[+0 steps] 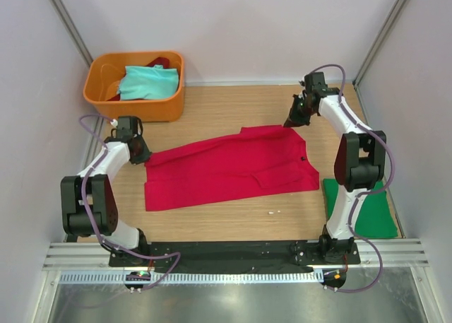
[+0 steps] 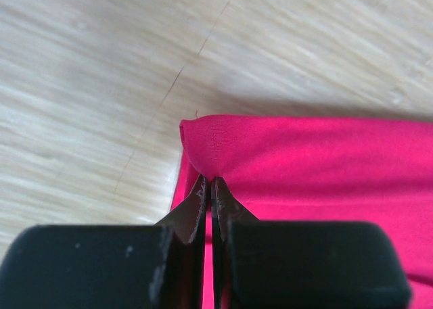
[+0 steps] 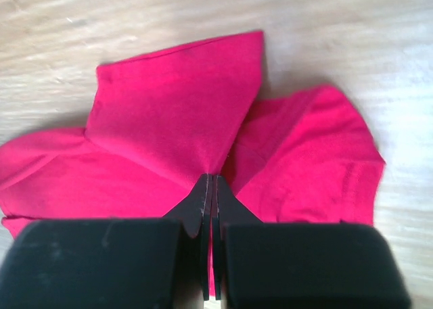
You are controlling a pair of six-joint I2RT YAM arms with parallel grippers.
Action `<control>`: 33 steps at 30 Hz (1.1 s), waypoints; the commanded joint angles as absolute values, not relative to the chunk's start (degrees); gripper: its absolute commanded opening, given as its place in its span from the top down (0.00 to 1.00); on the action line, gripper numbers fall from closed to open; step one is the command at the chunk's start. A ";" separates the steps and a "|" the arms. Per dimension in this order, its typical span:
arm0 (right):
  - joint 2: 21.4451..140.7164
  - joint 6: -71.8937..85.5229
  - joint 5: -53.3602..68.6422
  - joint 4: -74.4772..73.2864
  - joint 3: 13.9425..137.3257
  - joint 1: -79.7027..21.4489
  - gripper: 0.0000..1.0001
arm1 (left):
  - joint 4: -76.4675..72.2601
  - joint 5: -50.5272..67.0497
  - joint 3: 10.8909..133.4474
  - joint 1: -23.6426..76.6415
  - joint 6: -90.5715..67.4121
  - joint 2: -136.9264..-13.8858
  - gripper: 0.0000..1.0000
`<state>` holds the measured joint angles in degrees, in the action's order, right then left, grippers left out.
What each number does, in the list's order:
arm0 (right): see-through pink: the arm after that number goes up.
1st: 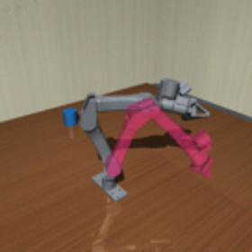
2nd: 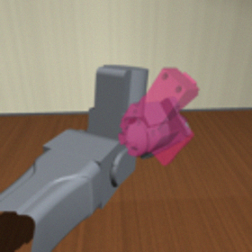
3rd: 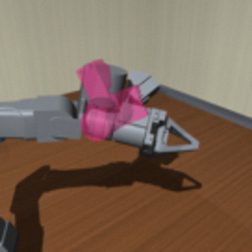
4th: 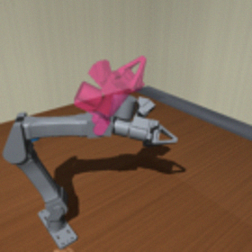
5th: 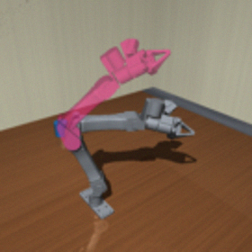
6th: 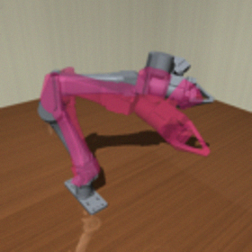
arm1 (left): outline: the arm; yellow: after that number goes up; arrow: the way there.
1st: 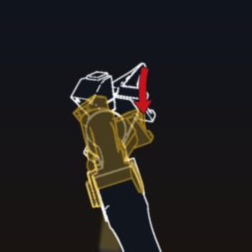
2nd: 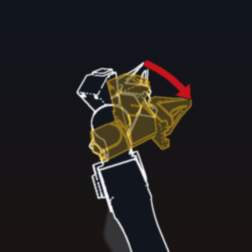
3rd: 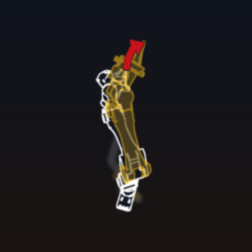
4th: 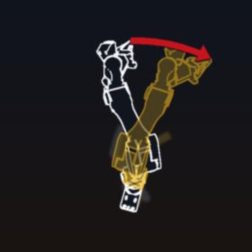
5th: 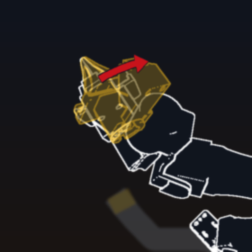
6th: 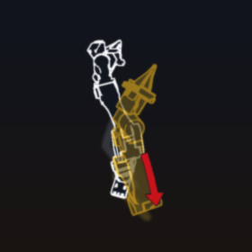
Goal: Fold and stack the t-shirts
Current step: Fold the tshirt
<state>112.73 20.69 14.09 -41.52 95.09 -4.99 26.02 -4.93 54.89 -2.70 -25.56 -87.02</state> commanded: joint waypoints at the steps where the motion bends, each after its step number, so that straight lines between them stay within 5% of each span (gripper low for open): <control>1: 107.93 19.51 13.89 -42.98 92.21 -4.04 0.99 | 28.30 -6.85 54.14 -2.99 -26.37 -83.67 1.00; 33: 105.73 19.69 11.16 -42.45 82.18 -0.70 0.99 | 33.57 -9.41 54.49 -2.99 -27.95 -87.10 1.00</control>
